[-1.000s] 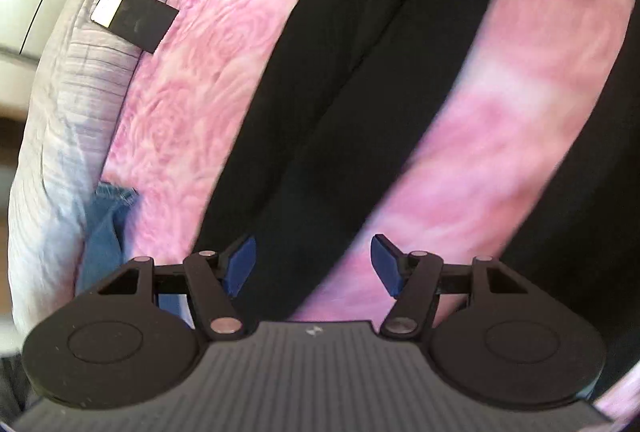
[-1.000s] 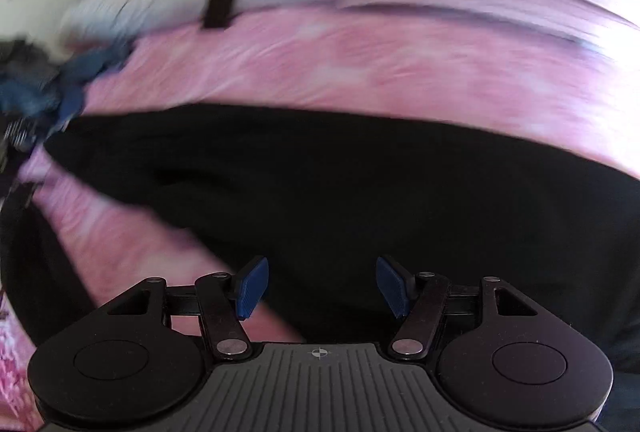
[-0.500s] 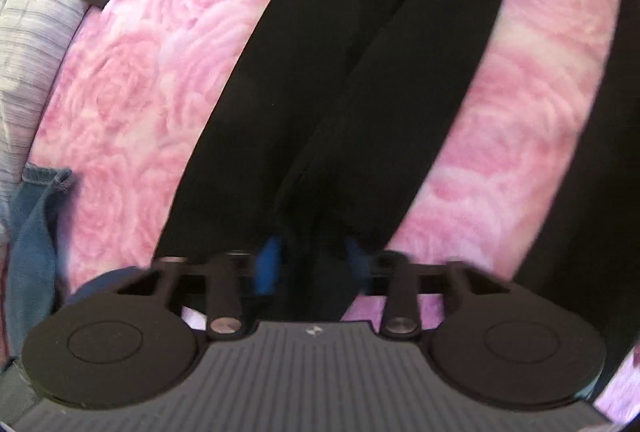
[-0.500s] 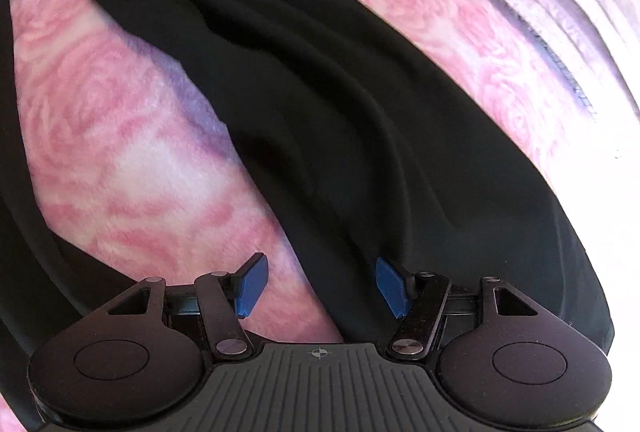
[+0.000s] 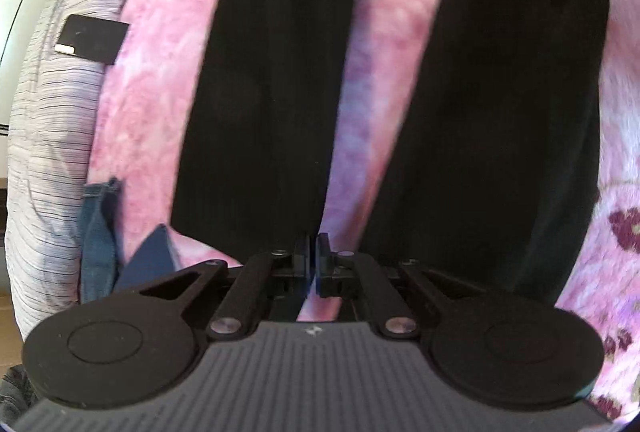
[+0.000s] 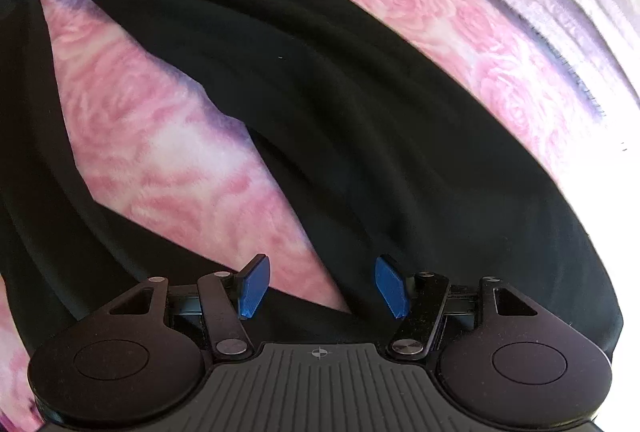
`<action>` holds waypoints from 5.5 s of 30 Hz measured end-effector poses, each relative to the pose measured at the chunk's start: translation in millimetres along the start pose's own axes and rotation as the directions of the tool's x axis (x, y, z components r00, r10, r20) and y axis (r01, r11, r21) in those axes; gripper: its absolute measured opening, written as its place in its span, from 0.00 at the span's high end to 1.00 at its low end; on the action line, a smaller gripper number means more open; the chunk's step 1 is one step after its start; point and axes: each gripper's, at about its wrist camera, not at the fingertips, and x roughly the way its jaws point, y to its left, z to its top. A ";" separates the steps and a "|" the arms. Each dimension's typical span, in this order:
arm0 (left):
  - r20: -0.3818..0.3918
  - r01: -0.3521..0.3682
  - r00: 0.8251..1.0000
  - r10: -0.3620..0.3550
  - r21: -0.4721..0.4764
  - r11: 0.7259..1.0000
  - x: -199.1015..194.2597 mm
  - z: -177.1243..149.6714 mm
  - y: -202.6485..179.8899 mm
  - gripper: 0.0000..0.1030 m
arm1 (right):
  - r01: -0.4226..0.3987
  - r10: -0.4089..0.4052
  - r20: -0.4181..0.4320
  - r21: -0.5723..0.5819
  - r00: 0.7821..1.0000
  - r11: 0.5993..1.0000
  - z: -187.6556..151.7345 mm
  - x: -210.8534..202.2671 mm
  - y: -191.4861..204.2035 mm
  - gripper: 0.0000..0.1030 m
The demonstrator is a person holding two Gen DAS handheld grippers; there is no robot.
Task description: Fold clothes
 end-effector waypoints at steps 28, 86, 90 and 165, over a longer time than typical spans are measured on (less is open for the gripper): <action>-0.062 0.043 0.996 -0.060 -0.248 0.968 -24.4 -10.9 48.3 0.84 | 0.017 -0.015 0.009 -0.158 1.000 0.987 0.2 -30.5 -4.8 0.55; 0.044 0.185 0.983 -0.181 -0.322 0.928 17.2 -20.0 15.3 0.61 | -0.043 0.054 -0.016 0.408 0.998 0.912 -60.5 -83.6 77.0 0.50; 0.061 0.248 0.969 -0.240 -0.263 0.933 26.8 -13.9 18.8 0.84 | 0.026 0.009 -0.065 0.523 0.998 0.852 -90.7 -88.6 75.3 0.50; 0.063 0.293 0.951 -0.304 -0.505 0.812 -27.4 -110.0 -44.6 0.96 | -0.224 0.219 -0.050 -0.297 0.974 0.928 13.0 -25.9 128.6 0.52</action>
